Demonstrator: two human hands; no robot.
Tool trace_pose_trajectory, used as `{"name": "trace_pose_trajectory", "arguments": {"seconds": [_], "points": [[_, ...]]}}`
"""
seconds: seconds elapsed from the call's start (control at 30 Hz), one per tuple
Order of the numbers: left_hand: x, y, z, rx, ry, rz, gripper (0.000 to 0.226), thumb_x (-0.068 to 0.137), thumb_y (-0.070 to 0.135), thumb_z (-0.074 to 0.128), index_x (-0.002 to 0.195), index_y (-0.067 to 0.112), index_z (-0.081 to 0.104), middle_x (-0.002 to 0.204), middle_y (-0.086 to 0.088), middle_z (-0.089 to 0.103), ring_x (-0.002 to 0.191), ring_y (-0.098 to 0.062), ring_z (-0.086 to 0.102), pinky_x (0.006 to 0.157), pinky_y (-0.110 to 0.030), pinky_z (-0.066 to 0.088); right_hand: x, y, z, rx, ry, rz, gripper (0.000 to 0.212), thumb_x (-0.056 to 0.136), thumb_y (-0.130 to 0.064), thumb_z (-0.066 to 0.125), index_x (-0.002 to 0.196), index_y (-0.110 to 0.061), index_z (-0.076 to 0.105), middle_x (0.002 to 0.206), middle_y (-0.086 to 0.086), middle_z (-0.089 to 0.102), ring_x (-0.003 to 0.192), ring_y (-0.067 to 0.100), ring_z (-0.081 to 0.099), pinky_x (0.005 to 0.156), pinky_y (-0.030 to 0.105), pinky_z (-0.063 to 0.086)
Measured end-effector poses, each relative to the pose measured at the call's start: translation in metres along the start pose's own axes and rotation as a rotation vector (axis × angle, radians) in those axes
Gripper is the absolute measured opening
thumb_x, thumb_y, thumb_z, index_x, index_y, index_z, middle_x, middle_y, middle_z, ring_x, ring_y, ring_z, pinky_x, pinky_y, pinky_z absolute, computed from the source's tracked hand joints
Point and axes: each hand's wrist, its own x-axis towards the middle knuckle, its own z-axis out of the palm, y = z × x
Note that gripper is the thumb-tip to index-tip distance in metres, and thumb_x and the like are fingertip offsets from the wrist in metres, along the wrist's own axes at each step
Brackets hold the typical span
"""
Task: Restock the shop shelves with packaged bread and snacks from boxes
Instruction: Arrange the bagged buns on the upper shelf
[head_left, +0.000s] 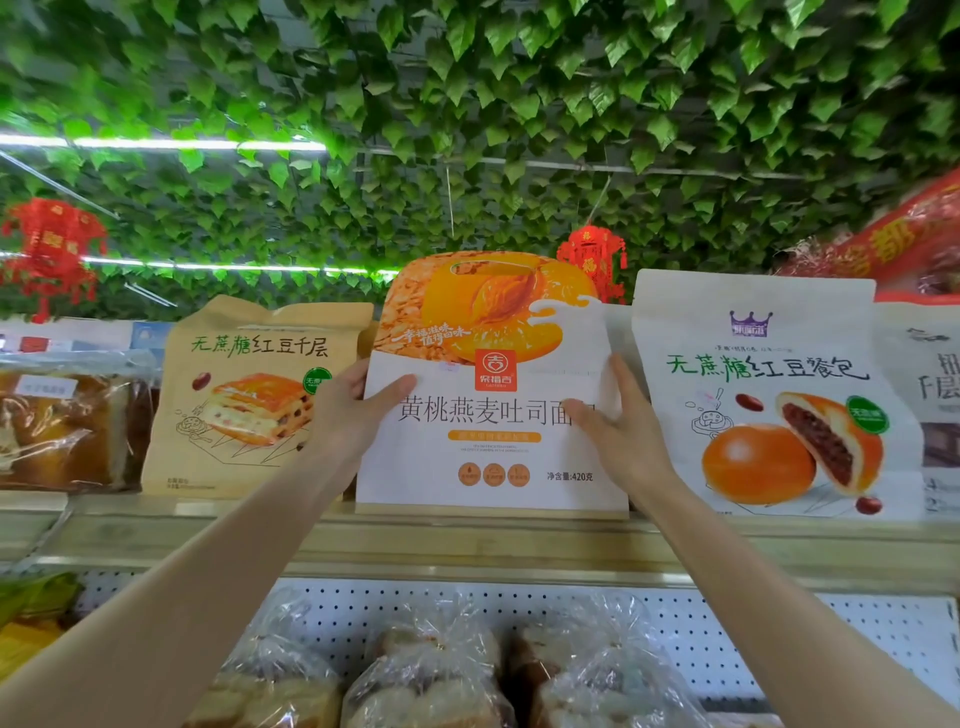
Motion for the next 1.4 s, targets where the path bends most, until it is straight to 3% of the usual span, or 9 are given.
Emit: {"name": "trace_pose_trajectory", "arguments": {"seconds": [0.13, 0.27, 0.4, 0.47, 0.6, 0.8, 0.93, 1.07, 1.4], "points": [[-0.014, -0.003, -0.006, 0.041, -0.084, 0.049, 0.036, 0.087, 0.005, 0.068, 0.117, 0.023, 0.061, 0.100, 0.012, 0.070, 0.082, -0.002, 0.070, 0.065, -0.021, 0.058, -0.009, -0.005, -0.004, -0.061, -0.041, 0.018, 0.072, 0.097, -0.019, 0.055, 0.155, -0.022, 0.012, 0.118, -0.022, 0.045, 0.110, 0.001, 0.039, 0.078, 0.006, 0.031], [-0.022, 0.000, -0.014, 0.186, -0.155, 0.107, 0.065, 0.085, -0.003, 0.068, 0.124, 0.043, 0.044, 0.110, 0.014, 0.064, 0.100, -0.009, 0.063, 0.082, -0.031, 0.054, -0.016, -0.008, -0.010, -0.202, -0.087, 0.053, 0.078, 0.097, -0.020, 0.057, 0.155, -0.027, 0.005, 0.138, -0.003, 0.049, 0.118, 0.014, 0.051, 0.085, 0.018, 0.036], [-0.020, 0.002, -0.021, 0.377, -0.184, 0.101, 0.084, 0.082, -0.003, 0.071, 0.150, 0.025, 0.030, 0.119, 0.012, 0.055, 0.106, -0.010, 0.054, 0.086, -0.028, 0.046, -0.018, -0.014, -0.017, -0.312, -0.147, 0.078, 0.083, 0.095, -0.018, 0.059, 0.155, -0.027, 0.002, 0.147, 0.004, 0.045, 0.127, 0.025, 0.049, 0.096, 0.029, 0.039], [-0.020, 0.003, -0.022, 0.457, -0.178, 0.105, 0.081, 0.082, -0.001, 0.072, 0.150, 0.022, 0.034, 0.127, 0.005, 0.055, 0.105, -0.011, 0.051, 0.084, -0.025, 0.045, -0.018, -0.015, -0.018, -0.344, -0.153, 0.081, 0.083, 0.095, -0.018, 0.060, 0.154, -0.027, 0.003, 0.151, 0.005, 0.039, 0.132, 0.028, 0.044, 0.101, 0.032, 0.038], [-0.017, 0.004, -0.021, 0.514, -0.165, 0.121, 0.076, 0.081, -0.002, 0.072, 0.147, 0.017, 0.039, 0.140, -0.002, 0.051, 0.107, -0.007, 0.046, 0.068, -0.002, 0.042, -0.018, -0.013, -0.017, -0.371, -0.146, 0.070, 0.085, 0.093, -0.017, 0.062, 0.154, -0.028, 0.004, 0.153, 0.005, 0.037, 0.135, 0.028, 0.041, 0.103, 0.031, 0.036], [-0.015, 0.001, -0.019, 0.556, -0.159, 0.102, 0.077, 0.081, 0.001, 0.074, 0.147, 0.019, 0.040, 0.120, 0.003, 0.056, 0.102, -0.008, 0.048, 0.083, -0.021, 0.041, -0.018, -0.008, -0.009, -0.329, -0.118, 0.080, 0.082, 0.094, -0.013, 0.060, 0.154, -0.027, 0.006, 0.152, 0.004, 0.037, 0.134, 0.026, 0.041, 0.101, 0.028, 0.035], [-0.008, -0.004, -0.021, 0.523, -0.161, 0.054, 0.078, 0.078, -0.002, 0.075, 0.145, 0.019, 0.042, 0.133, -0.001, 0.058, 0.107, -0.012, 0.055, 0.088, -0.027, 0.049, -0.017, -0.006, -0.005, -0.318, -0.111, 0.088, 0.081, 0.095, -0.012, 0.059, 0.154, -0.026, 0.007, 0.153, 0.004, 0.036, 0.136, 0.026, 0.039, 0.099, 0.026, 0.034], [-0.005, -0.008, -0.020, 0.468, -0.175, 0.026, 0.077, 0.078, -0.007, 0.073, 0.145, 0.016, 0.042, 0.123, -0.001, 0.061, 0.106, -0.013, 0.058, 0.082, -0.023, 0.049, -0.013, -0.002, -0.001, -0.317, -0.105, 0.095, 0.080, 0.095, -0.011, 0.059, 0.154, -0.026, 0.007, 0.152, 0.005, 0.037, 0.135, 0.027, 0.039, 0.099, 0.027, 0.034], [0.006, -0.017, -0.016, 0.436, -0.174, -0.012, 0.077, 0.077, -0.012, 0.072, 0.144, 0.011, 0.043, 0.120, -0.003, 0.061, 0.107, -0.013, 0.055, 0.089, -0.025, 0.047, 0.002, 0.012, 0.005, -0.310, -0.091, 0.112, 0.082, 0.093, -0.013, 0.063, 0.154, -0.026, 0.011, 0.153, 0.003, 0.035, 0.136, 0.026, 0.038, 0.102, 0.029, 0.034]]}}
